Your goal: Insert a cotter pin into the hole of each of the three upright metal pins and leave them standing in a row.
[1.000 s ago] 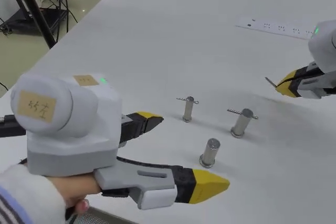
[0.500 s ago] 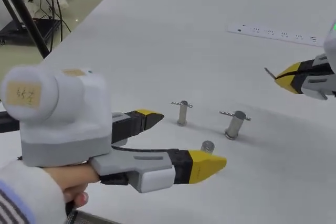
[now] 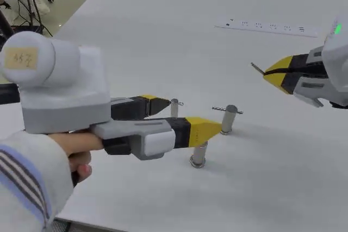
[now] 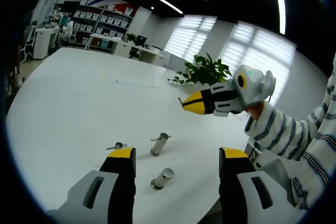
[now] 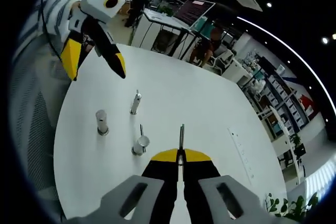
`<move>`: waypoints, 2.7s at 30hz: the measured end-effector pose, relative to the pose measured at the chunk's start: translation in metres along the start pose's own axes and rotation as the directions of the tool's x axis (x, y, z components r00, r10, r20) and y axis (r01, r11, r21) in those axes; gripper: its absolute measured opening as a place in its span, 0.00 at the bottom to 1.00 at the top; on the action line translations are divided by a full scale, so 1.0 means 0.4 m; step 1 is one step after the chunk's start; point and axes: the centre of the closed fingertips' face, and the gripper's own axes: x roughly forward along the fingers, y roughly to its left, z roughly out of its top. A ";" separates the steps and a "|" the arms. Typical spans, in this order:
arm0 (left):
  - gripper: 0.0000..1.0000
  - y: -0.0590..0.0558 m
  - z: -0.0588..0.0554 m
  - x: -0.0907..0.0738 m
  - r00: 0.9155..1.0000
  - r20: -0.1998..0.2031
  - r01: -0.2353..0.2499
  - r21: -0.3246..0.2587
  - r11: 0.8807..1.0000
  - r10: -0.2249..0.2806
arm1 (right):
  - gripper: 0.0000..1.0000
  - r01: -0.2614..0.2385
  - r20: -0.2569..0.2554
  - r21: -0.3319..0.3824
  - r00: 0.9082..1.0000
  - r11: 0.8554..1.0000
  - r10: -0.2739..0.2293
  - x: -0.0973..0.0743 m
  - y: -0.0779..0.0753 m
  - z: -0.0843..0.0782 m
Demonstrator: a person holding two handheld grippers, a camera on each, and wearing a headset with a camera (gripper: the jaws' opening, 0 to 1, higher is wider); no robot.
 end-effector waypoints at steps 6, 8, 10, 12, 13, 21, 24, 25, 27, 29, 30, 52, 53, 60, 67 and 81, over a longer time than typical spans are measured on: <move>0.56 -0.006 0.015 0.033 1.000 -0.002 0.025 -0.037 0.999 -0.025 | 0.00 -0.016 0.027 -0.009 1.000 1.000 0.016 -0.027 0.057 0.026; 0.53 -0.011 0.015 0.043 0.999 -0.011 0.038 -0.037 0.999 -0.038 | 0.00 -0.017 0.027 -0.011 0.999 1.000 0.017 -0.030 0.073 0.028; 0.51 -0.015 0.011 0.051 0.999 -0.023 0.047 -0.043 0.998 -0.048 | 0.00 -0.026 0.044 0.004 0.999 1.000 0.026 -0.030 0.091 0.034; 0.50 -0.024 0.007 0.059 0.997 -0.043 0.061 -0.047 0.997 -0.063 | 0.00 -0.027 0.060 -0.015 0.998 1.000 0.028 -0.029 0.105 0.038; 0.48 -0.028 0.007 0.062 0.997 -0.046 0.065 -0.043 0.997 -0.067 | 0.00 -0.032 0.062 -0.024 0.997 0.999 0.033 -0.030 0.115 0.041; 0.15 -0.078 -0.001 0.079 0.985 -0.077 0.149 -0.070 0.986 -0.155 | 0.00 -0.052 0.061 -0.100 0.996 0.994 0.058 -0.041 0.180 0.062; 0.11 -0.092 -0.010 0.083 0.981 -0.098 0.163 -0.062 0.985 -0.169 | 0.00 -0.056 0.056 -0.120 0.996 0.991 0.063 -0.047 0.196 0.068; 0.10 -0.093 -0.011 0.083 0.981 -0.099 0.164 -0.060 0.985 -0.169 | 0.00 -0.057 0.056 -0.121 0.996 0.991 0.064 -0.048 0.198 0.068; 0.08 -0.099 -0.017 0.086 0.978 -0.110 0.172 -0.061 0.983 -0.178 | 0.00 -0.060 0.058 -0.123 0.996 0.991 0.068 -0.050 0.206 0.070; 0.06 -0.105 -0.024 0.088 0.975 -0.120 0.180 -0.058 0.982 -0.186 | 0.00 -0.064 0.059 -0.121 0.996 0.991 0.071 -0.052 0.212 0.071; 0.05 -0.107 -0.027 0.089 0.974 -0.124 0.182 -0.057 0.982 -0.188 | 0.00 -0.064 0.059 -0.121 0.996 0.991 0.072 -0.053 0.215 0.072; 0.00 -0.123 -0.044 0.080 0.960 -0.187 0.220 0.057 0.974 -0.206 | 0.00 -0.063 0.074 -0.129 0.995 0.990 0.073 -0.073 0.236 0.097; 0.00 -0.123 -0.046 0.079 0.959 -0.194 0.224 0.078 0.971 -0.206 | 0.00 -0.069 0.078 -0.123 0.994 0.990 0.079 -0.073 0.236 0.096; 0.00 -0.108 -0.068 0.080 0.955 -0.243 0.212 0.143 0.967 -0.173 | 0.13 -0.114 0.066 -0.034 0.991 0.993 0.116 -0.062 0.245 0.063; 0.00 -0.108 -0.072 0.073 0.952 -0.249 0.256 0.331 0.908 -0.177 | 0.12 -0.226 0.103 0.176 0.972 0.958 0.211 -0.065 0.273 0.030; 0.00 -0.172 -0.089 0.047 0.922 -0.271 0.379 0.488 0.786 -0.276 | 0.07 -0.289 0.177 0.297 0.953 0.910 0.245 -0.065 0.288 0.033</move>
